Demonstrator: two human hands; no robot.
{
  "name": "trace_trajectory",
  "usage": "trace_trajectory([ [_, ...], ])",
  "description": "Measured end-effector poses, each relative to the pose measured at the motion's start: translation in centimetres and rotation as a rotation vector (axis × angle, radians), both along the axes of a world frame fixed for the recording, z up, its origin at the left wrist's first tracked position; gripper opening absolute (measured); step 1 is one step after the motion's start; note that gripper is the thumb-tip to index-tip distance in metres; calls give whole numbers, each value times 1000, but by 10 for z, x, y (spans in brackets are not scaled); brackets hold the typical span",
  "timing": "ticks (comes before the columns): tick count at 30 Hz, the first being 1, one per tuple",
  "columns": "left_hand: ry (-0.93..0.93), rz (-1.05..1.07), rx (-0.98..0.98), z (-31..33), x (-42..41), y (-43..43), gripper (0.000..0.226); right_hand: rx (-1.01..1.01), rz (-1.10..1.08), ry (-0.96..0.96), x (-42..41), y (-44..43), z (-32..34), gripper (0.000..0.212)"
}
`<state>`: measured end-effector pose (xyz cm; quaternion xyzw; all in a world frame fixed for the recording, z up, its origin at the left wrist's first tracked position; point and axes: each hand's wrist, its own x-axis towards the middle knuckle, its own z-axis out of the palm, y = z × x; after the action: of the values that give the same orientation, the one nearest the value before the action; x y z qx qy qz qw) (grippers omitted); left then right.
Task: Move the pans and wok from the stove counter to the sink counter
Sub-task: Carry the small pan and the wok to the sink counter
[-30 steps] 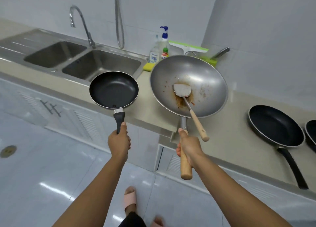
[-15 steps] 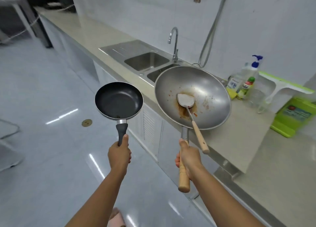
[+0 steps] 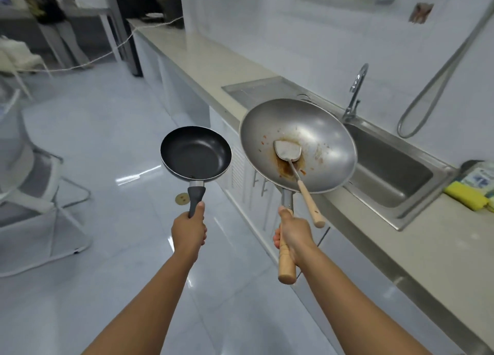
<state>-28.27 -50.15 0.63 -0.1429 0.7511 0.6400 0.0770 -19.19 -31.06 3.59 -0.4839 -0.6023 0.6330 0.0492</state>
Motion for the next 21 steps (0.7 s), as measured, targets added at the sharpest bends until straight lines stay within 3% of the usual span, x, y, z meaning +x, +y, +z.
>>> trace_trajectory([
  [12,-11,-5,26,0,-168,-25,40,12,50,-10,-179,-17,8,50],
  [21,-34,26,11,-1,-336,-10,43,28,112,-36,-358,5,11,48],
])
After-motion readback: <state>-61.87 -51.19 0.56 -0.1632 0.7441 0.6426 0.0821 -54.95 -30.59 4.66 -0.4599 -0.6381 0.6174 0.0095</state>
